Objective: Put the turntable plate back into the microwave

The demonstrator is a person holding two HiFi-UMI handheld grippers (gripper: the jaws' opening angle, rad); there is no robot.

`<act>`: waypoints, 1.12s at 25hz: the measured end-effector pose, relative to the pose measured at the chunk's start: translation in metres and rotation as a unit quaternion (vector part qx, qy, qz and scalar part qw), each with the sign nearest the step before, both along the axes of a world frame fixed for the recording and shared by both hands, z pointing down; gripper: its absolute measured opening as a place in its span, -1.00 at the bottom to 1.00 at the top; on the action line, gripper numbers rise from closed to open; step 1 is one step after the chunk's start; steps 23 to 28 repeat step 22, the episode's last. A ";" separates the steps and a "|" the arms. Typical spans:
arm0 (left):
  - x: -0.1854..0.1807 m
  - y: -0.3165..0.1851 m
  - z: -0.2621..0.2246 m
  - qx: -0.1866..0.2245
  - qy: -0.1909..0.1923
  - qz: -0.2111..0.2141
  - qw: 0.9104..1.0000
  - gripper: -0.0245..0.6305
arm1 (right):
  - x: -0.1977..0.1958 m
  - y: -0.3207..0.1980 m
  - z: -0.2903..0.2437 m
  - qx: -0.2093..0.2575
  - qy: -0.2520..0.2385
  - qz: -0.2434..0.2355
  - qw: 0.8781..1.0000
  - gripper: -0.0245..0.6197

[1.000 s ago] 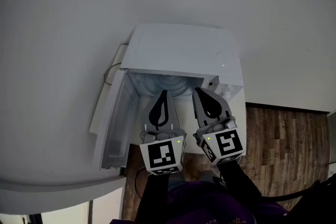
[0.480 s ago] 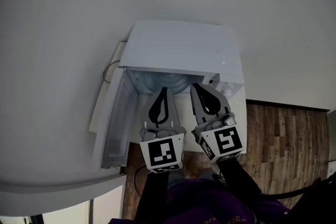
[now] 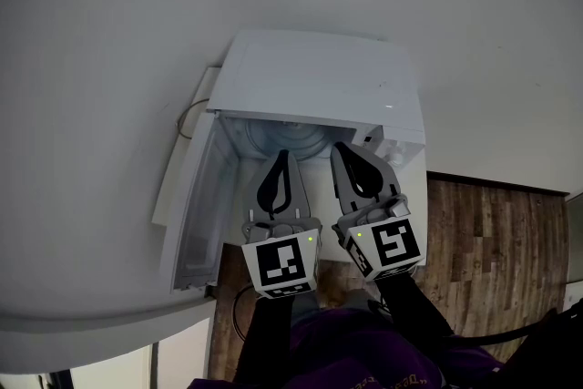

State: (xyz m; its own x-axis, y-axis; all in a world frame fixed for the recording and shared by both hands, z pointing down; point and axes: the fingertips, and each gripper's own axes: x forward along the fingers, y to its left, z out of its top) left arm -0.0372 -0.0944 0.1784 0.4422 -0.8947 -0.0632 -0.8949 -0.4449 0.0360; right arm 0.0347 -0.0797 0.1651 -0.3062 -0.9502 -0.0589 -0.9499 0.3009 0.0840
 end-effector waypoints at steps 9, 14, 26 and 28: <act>-0.002 0.000 0.009 0.001 -0.004 0.001 1.000 -0.91 | 0.000 0.003 0.003 -0.005 0.001 0.004 1.000 -0.90; -0.004 0.001 0.011 -0.003 -0.004 -0.001 1.000 -0.91 | 0.000 0.003 0.006 -0.007 -0.003 0.007 1.000 -0.90; -0.005 -0.001 0.011 0.002 -0.008 -0.002 1.000 -0.91 | -0.001 0.001 0.006 -0.007 -0.001 0.005 1.000 -0.90; -0.005 -0.001 0.011 0.002 -0.008 -0.002 1.000 -0.91 | -0.001 0.001 0.006 -0.007 -0.001 0.005 1.000 -0.90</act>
